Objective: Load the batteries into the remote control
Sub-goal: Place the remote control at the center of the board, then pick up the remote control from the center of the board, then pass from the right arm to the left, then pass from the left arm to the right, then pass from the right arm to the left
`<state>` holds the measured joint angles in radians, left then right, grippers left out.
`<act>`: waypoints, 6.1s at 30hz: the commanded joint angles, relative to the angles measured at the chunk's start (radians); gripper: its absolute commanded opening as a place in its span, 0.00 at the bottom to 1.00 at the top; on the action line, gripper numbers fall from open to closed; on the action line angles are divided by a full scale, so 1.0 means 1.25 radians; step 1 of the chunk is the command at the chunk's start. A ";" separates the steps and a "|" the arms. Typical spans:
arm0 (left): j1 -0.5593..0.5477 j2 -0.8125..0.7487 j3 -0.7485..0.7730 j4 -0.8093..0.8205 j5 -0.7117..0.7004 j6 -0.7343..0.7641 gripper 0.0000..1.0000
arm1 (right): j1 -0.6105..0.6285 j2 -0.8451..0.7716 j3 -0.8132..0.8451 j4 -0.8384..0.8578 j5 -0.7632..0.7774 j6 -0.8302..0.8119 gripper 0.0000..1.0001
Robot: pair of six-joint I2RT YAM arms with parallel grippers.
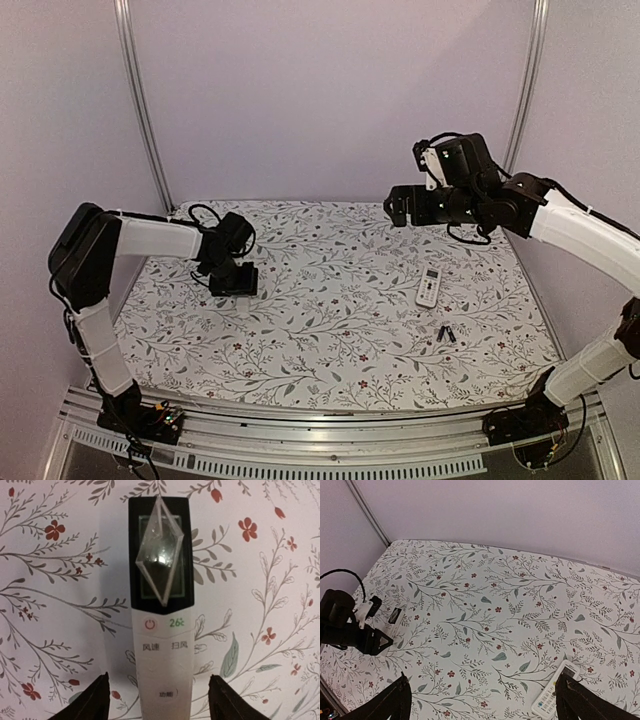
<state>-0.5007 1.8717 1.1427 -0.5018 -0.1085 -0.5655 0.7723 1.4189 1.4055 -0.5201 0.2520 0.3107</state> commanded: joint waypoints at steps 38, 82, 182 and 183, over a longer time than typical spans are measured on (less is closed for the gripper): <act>-0.060 -0.219 0.059 -0.040 -0.034 0.050 0.71 | -0.263 0.411 -0.173 -0.004 -0.130 0.138 0.57; -0.438 -0.409 0.063 0.650 0.359 0.356 0.96 | 0.008 -0.038 -0.111 0.530 -1.010 -0.240 0.20; -0.501 -0.527 -0.185 0.371 -0.022 1.598 1.00 | 0.103 0.201 0.200 -0.267 -0.797 -0.134 0.00; -0.498 -0.521 -0.182 0.373 -0.025 1.599 1.00 | 0.107 0.205 0.206 -0.274 -0.797 -0.139 0.00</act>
<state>-1.1366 1.1904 0.8959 -0.0238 -0.1459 1.4158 0.8898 1.6543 1.6047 -0.8284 -0.7250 0.1703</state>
